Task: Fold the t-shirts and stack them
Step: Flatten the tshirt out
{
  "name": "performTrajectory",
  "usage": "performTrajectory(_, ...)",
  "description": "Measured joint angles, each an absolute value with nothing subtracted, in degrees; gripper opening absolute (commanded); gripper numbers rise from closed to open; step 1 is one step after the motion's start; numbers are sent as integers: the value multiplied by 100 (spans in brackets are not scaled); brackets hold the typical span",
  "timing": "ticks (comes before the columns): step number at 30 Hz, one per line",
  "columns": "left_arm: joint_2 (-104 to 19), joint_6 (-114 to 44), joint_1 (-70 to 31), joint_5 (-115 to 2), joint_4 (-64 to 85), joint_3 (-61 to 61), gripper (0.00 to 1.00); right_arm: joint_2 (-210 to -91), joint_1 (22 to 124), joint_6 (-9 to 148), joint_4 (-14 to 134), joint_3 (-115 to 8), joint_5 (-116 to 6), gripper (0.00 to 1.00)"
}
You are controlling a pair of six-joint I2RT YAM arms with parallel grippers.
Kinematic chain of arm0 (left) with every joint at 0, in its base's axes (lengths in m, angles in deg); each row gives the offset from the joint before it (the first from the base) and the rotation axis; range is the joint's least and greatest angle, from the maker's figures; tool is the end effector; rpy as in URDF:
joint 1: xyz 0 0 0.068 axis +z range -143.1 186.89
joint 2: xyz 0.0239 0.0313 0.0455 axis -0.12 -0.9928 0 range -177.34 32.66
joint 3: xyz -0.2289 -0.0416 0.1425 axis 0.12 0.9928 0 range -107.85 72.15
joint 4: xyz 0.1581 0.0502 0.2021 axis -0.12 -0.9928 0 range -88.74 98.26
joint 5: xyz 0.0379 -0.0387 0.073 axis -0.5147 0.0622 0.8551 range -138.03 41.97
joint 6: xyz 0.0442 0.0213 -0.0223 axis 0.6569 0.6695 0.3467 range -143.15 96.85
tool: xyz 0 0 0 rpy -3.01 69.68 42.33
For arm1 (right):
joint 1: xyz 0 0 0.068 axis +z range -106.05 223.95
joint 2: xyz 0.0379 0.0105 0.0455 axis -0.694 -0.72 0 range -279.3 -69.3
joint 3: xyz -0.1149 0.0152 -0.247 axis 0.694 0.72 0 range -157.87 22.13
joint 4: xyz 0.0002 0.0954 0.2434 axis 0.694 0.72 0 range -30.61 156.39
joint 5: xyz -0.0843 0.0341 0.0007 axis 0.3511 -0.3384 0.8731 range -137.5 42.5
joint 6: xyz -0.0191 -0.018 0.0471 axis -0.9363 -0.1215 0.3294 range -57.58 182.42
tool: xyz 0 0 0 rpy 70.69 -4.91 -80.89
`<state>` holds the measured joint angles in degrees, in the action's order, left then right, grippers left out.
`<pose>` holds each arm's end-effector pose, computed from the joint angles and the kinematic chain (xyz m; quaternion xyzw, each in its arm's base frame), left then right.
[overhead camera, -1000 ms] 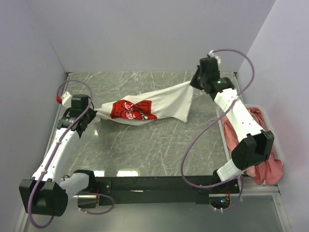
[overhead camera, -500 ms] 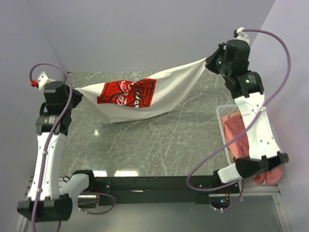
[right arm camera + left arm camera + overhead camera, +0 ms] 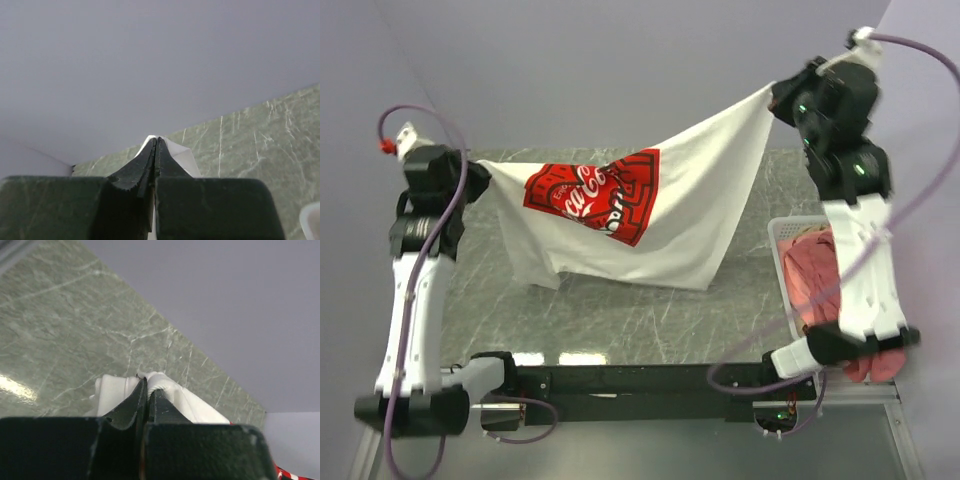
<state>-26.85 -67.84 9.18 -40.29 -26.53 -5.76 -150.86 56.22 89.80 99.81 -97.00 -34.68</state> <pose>0.2040 0.0131 0.4445 -0.3555 0.7165 -0.1658 0.5768 0.2434 0.0448 0.5662 0.1709 0.7036 0.1563 0.6718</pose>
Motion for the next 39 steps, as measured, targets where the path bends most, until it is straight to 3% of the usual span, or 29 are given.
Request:
performTrajectory(2,-3216,-6836,918,-4118,-2482,-591,6,-15654,5528,8980,9769,-9831,-3536,3)
performTrajectory(5,-4250,-6895,920,-4289,-2292,-712,46,-16935,5399,9041,9509,-10423,-3822,43)
performTrajectory(6,-4656,-6937,920,-4350,-2305,-827,65,-17521,5366,9043,9559,-10839,-3925,60)
performTrajectory(9,-5461,-6954,929,-4444,-2255,-878,79,-19125,5292,9100,9791,-11862,-4211,64)
performTrajectory(11,-5463,-6992,933,-4405,-2174,-517,80,-19586,5298,9137,10018,-11647,-4262,64)
performTrajectory(14,-4862,-7083,955,-4225,-2180,324,74,-18941,5351,9200,9800,-9407,-4286,64)
performTrajectory(18,-3638,-7354,1018,-3801,-2056,1673,69,-16922,5591,9485,9369,-5949,-4509,64)
performTrajectory(22,-3072,-7610,1117,-3495,-1907,2834,69,-14950,6120,9812,8759,-4059,-4570,63)
performTrajectory(26,-3172,-7743,1152,-3369,-1837,3446,69,-14026,6798,10210,8152,-3025,-4583,62)
performTrajectory(31,-3220,-7811,1198,-3307,-1512,3719,75,-13984,7537,10739,8047,-2148,-4406,62)
performTrajectory(35,-3364,-7862,1209,-3309,-1142,3819,74,-13958,7805,11122,8042,-1759,-4336,62)
performTrajectory(39,-3692,-7949,1209,-3314,-856,3959,66,-13943,8011,11465,8060,-1567,-4218,61)
